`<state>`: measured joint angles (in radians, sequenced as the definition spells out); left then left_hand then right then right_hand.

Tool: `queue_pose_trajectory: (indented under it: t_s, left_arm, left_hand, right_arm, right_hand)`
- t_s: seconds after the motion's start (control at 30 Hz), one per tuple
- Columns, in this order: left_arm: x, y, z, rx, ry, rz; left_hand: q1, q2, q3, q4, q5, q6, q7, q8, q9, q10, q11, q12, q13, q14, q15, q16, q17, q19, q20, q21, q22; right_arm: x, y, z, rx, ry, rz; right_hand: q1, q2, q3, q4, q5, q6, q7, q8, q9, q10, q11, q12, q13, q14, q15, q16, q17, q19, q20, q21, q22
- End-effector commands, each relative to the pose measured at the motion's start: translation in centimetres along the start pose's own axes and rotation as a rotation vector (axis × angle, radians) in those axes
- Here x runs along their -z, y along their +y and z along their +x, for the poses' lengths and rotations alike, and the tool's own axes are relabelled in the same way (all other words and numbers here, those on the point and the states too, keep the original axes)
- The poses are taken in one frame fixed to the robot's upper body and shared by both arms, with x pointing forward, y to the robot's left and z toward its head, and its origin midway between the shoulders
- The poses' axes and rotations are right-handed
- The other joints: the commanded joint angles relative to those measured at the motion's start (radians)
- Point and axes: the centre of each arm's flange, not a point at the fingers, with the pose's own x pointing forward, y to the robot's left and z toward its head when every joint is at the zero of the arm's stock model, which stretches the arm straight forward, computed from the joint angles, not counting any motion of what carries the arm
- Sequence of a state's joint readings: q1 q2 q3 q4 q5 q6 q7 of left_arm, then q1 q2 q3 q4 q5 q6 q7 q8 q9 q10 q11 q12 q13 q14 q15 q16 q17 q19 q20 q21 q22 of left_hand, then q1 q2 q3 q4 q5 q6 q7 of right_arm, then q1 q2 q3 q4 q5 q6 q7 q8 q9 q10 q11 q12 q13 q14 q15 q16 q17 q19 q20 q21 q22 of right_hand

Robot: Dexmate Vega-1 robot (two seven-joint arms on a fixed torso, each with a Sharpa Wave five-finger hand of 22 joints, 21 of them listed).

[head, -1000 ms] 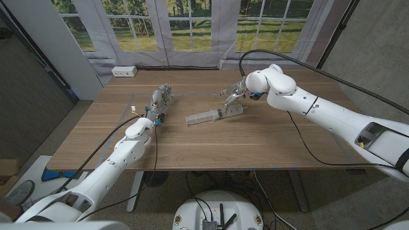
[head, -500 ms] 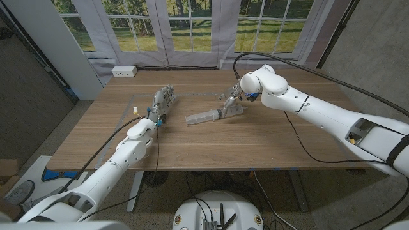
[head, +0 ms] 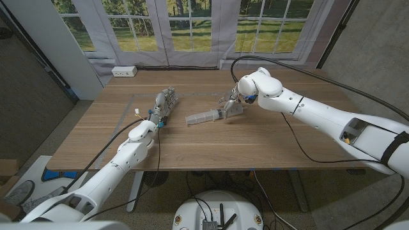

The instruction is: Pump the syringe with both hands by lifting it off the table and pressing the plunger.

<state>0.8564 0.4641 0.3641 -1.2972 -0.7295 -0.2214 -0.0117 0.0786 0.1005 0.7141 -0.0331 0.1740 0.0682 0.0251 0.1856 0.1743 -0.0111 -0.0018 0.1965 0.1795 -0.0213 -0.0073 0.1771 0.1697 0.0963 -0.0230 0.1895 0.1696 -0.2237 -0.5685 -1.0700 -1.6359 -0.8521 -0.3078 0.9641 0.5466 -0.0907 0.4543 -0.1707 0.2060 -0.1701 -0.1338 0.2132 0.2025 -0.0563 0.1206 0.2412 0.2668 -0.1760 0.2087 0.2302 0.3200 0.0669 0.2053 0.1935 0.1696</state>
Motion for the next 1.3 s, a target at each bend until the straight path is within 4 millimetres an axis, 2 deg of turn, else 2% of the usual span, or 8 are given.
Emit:
queue_pose_trajectory:
  t_s: [0.03,0.13,0.4,0.63,0.9,1.03,1.23,1.3]
  left_arm:
    - [0.4,-0.3,-0.5,0.002,0.008,-0.008]
    - [0.4,-0.2,-0.7,-0.001,0.008,-0.009]
    - [0.6,-0.1,-1.2,-0.006,0.009,-0.015]
    - [0.6,0.0,-1.5,-0.012,0.009,-0.016]
    - [0.6,0.0,-1.5,-0.01,0.01,-0.019]
    - [0.7,-0.1,-1.5,-0.007,0.011,-0.02]
    - [0.6,-0.1,-1.5,-0.008,0.011,-0.02]
    - [0.5,0.0,-1.4,-0.006,0.011,-0.018]
  left_hand:
    - [-0.005,0.073,0.005,0.004,0.002,0.013,0.0,0.006,0.005,0.009,-0.005,0.004,0.001,0.005,-0.004,0.005,0.003,0.01,0.004,0.008,0.004]
    - [-0.006,0.073,0.006,0.005,0.002,0.014,0.0,0.006,0.005,0.01,-0.004,0.004,0.002,0.005,-0.005,0.005,0.003,0.011,0.004,0.008,0.004]
    - [-0.008,0.072,0.007,0.007,0.002,0.017,-0.001,0.006,0.006,0.012,-0.005,0.004,0.002,0.006,-0.004,0.005,0.003,0.014,0.005,0.009,0.004]
    - [-0.009,0.071,0.008,0.008,0.002,0.023,0.0,0.008,0.006,0.014,-0.006,0.005,0.002,0.006,-0.004,0.004,0.003,0.015,0.005,0.009,0.004]
    - [-0.012,0.07,0.009,0.01,0.002,0.027,0.001,0.008,0.006,0.016,-0.007,0.005,0.002,0.008,-0.004,0.005,0.004,0.015,0.005,0.008,0.004]
    - [-0.013,0.069,0.009,0.011,0.002,0.027,0.001,0.008,0.006,0.017,-0.007,0.005,0.002,0.008,-0.004,0.005,0.003,0.015,0.005,0.008,0.004]
    - [-0.014,0.068,0.01,0.012,0.002,0.028,0.001,0.007,0.006,0.019,-0.008,0.005,0.002,0.008,-0.003,0.004,0.004,0.016,0.005,0.008,0.004]
    - [-0.015,0.067,0.01,0.013,0.002,0.029,0.0,0.007,0.006,0.019,-0.007,0.005,0.002,0.008,-0.003,0.004,0.004,0.016,0.005,0.008,0.004]
  right_arm:
    - [-0.1,0.5,0.6,0.032,0.024,0.01]
    - [-0.2,0.5,0.7,0.054,0.026,0.01]
    - [-0.1,0.6,0.8,0.082,0.043,0.006]
    - [-0.1,1.0,0.8,0.115,0.058,0.007]
    - [0.0,1.4,0.9,0.151,0.079,0.011]
    - [0.1,1.6,1.2,0.168,0.09,0.012]
    - [-0.1,1.8,1.6,0.183,0.104,0.006]
    - [-0.1,1.8,1.7,0.197,0.108,0.009]
  right_hand:
    - [0.022,0.0,0.014,0.0,0.004,-0.03,-0.007,0.019,0.006,0.054,-0.019,0.025,0.008,0.048,-0.017,0.021,0.003,0.029,0.0,0.009,0.003]
    - [0.039,0.002,0.02,0.0,0.003,0.014,-0.011,0.036,0.008,0.114,-0.04,0.047,0.014,0.09,-0.036,0.037,0.002,0.061,-0.001,0.014,0.002]
    - [0.078,0.004,0.032,-0.001,-0.001,0.105,-0.012,0.067,0.009,0.199,-0.083,0.074,0.023,0.158,-0.075,0.065,0.0,0.11,-0.013,0.015,0.001]
    - [0.112,0.003,0.04,-0.003,-0.005,0.189,-0.038,0.096,0.009,0.275,-0.116,0.094,0.026,0.22,-0.117,0.089,-0.003,0.146,-0.032,0.015,0.001]
    - [0.173,0.0,0.046,-0.003,-0.014,0.337,-0.066,0.151,0.01,0.404,-0.151,0.122,0.028,0.304,-0.184,0.126,-0.005,0.223,-0.058,0.019,0.001]
    - [0.183,0.001,0.046,-0.003,-0.015,0.365,-0.072,0.161,0.01,0.413,-0.155,0.121,0.026,0.312,-0.19,0.13,-0.006,0.228,-0.066,0.017,0.001]
    - [0.214,0.003,0.047,-0.004,-0.018,0.418,-0.075,0.181,0.011,0.472,-0.181,0.128,0.02,0.345,-0.218,0.147,-0.005,0.251,-0.091,0.015,0.001]
    - [0.227,0.004,0.047,-0.004,-0.02,0.436,-0.082,0.188,0.011,0.494,-0.2,0.129,0.017,0.361,-0.231,0.155,-0.005,0.259,-0.099,0.014,0.001]
